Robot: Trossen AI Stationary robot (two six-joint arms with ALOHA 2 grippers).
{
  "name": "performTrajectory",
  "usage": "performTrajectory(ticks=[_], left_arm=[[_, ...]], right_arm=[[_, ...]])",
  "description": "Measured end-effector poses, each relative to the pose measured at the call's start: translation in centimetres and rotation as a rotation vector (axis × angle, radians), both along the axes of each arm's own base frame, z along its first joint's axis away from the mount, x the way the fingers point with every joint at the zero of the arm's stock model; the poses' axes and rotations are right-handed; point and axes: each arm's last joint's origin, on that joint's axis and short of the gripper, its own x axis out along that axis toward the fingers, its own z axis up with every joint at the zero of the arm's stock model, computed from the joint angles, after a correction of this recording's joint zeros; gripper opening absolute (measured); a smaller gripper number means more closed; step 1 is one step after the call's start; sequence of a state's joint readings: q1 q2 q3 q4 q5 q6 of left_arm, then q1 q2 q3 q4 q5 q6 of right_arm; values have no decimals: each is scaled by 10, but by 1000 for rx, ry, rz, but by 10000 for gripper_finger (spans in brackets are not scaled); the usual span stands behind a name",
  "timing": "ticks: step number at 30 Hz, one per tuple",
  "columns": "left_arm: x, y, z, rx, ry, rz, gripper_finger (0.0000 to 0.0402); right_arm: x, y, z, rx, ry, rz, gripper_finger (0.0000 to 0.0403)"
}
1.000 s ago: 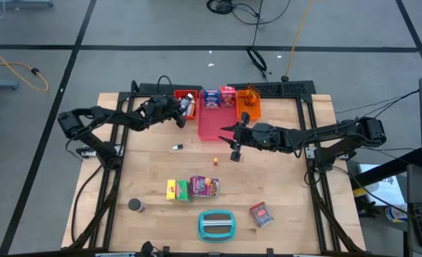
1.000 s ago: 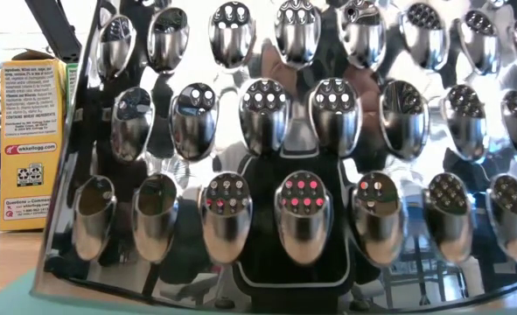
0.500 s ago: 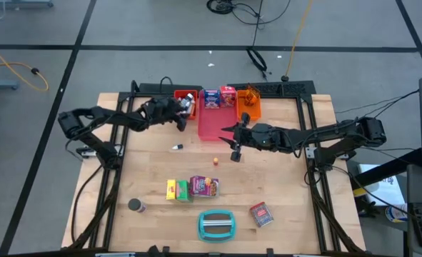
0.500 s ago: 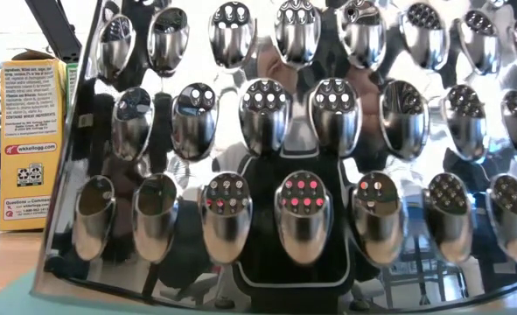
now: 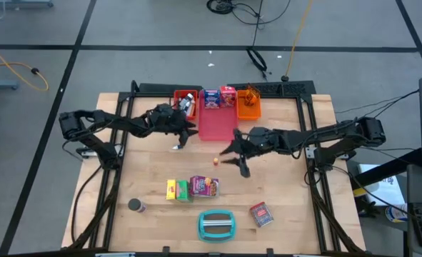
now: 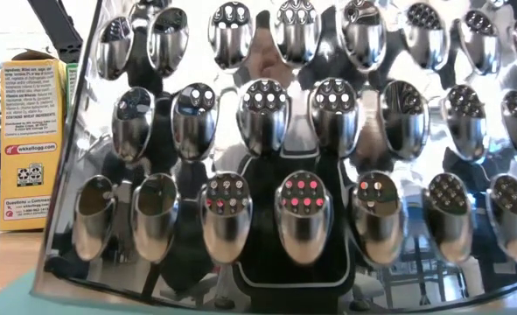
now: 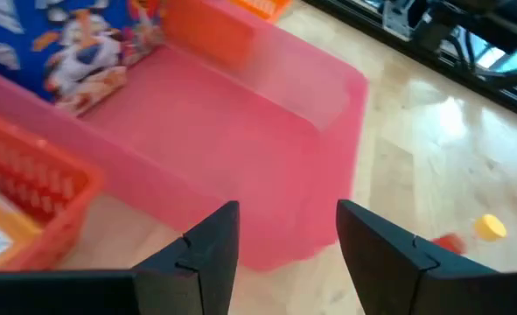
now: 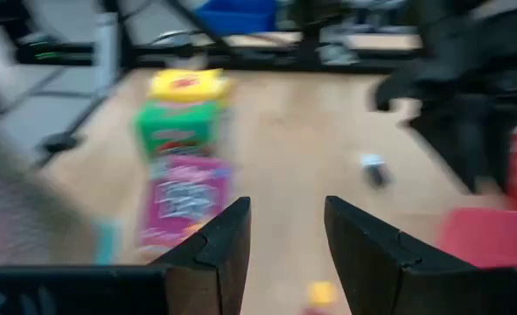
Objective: Pick & Place Kitchen Items
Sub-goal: Put the purple cereal box into the pink bin
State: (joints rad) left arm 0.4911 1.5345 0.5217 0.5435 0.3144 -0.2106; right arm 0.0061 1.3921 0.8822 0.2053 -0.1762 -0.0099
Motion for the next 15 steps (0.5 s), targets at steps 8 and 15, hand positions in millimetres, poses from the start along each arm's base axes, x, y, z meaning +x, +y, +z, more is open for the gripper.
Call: performTrajectory(ticks=[8,15], left_arm=[[7,-14,1,6,-14,-54,182],[12,-27,0,-18,-2,-97,173]], right_arm=[[15,10,-32,35,105,59,139],[28,11,-47,63,78,73,139]])
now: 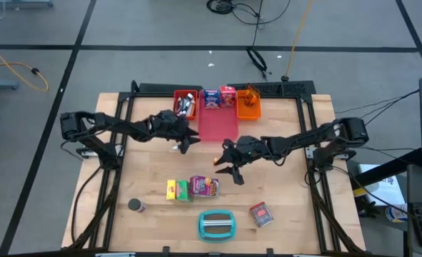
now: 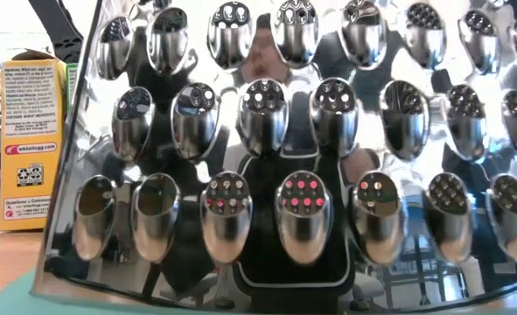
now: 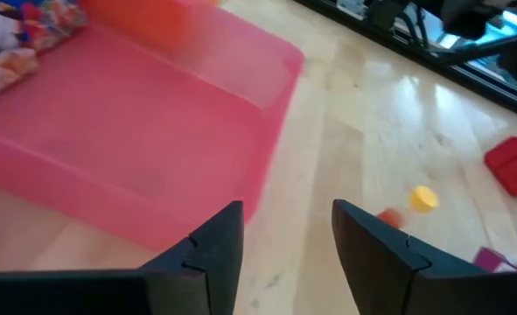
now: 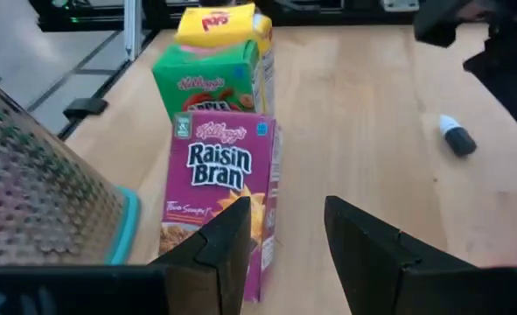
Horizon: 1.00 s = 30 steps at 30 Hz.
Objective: Pick & Place Kitchen Items
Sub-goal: Put the purple cereal box into the pink bin
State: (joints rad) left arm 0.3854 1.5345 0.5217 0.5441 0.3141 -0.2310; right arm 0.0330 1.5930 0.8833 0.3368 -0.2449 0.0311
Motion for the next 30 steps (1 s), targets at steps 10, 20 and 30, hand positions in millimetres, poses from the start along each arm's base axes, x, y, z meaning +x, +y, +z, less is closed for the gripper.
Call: performTrajectory(ticks=[10,20,30], left_arm=[[4,-21,-5,-19,57,-77,175],[4,-31,-9,-26,102,-116,175],[4,-34,-9,-37,109,-121,175]], right_arm=[[26,3,-20,86,52,42,139],[45,8,-27,108,60,91,139],[51,10,-44,128,94,83,139]])
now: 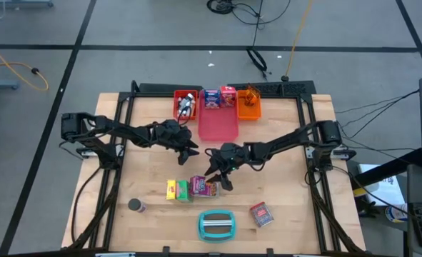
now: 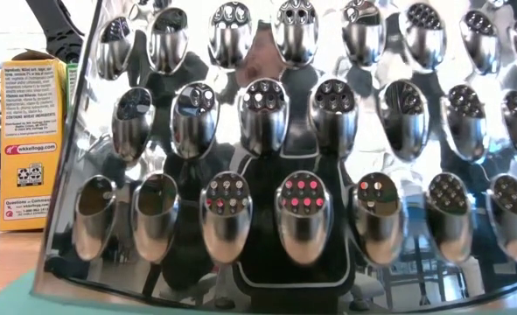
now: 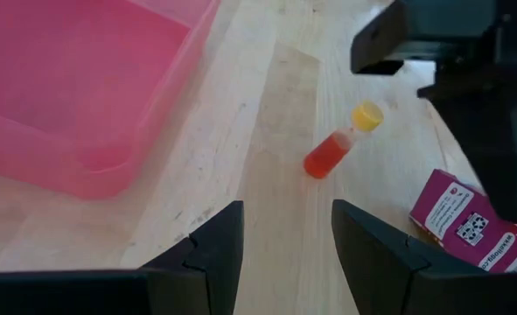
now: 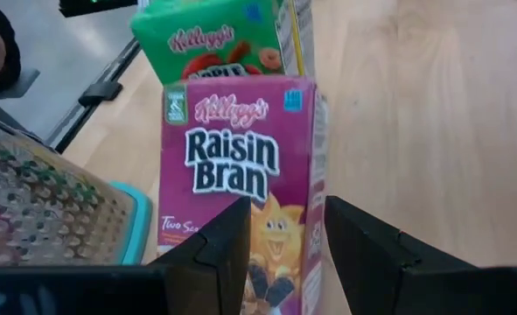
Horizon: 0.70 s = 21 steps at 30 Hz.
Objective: Pick & Place Kitchen Items
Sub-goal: Put the purple cereal box into the pink bin
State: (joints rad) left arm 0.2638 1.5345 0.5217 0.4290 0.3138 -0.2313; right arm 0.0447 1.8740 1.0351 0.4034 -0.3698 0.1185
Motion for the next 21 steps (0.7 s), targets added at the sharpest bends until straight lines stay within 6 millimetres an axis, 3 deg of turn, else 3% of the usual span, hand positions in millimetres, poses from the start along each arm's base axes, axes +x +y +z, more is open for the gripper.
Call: performTrajectory(ticks=[11,21], left_arm=[[1,-2,0,-12,1,-2,175],[1,-3,0,-5,-1,-9,175]], right_arm=[[11,2,-10,2,-19,4,139],[8,3,-16,-7,71,0,117]])
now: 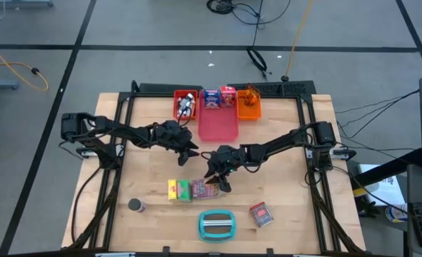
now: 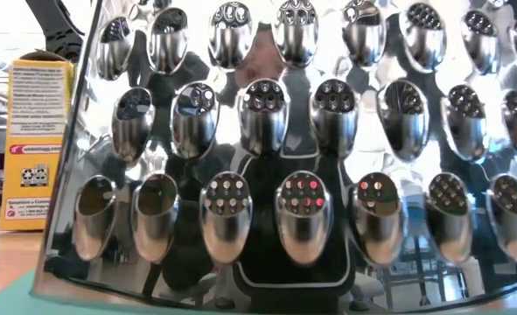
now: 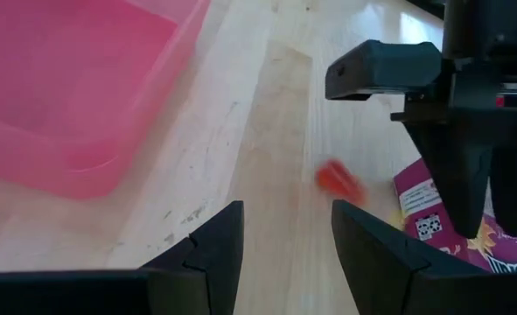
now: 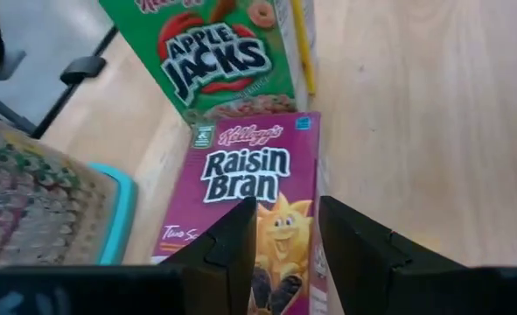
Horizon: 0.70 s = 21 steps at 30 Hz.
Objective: Pick & Place Kitchen Items
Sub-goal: Put the purple cereal box into the pink bin
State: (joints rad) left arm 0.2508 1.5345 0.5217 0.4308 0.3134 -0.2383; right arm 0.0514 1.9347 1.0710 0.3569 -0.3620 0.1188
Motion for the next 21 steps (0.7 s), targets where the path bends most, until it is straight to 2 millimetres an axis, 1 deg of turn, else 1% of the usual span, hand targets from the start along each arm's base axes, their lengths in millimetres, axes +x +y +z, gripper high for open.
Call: performTrajectory(ticks=[8,18,21], left_arm=[[0,0,1,3,-7,0,175],[0,0,1,4,-9,-1,175],[0,0,1,5,-9,-1,175]], right_arm=[[-1,2,-3,-50,28,-47,125],[-4,1,-6,-54,72,-49,116],[-3,2,-16,-47,101,-46,104]])
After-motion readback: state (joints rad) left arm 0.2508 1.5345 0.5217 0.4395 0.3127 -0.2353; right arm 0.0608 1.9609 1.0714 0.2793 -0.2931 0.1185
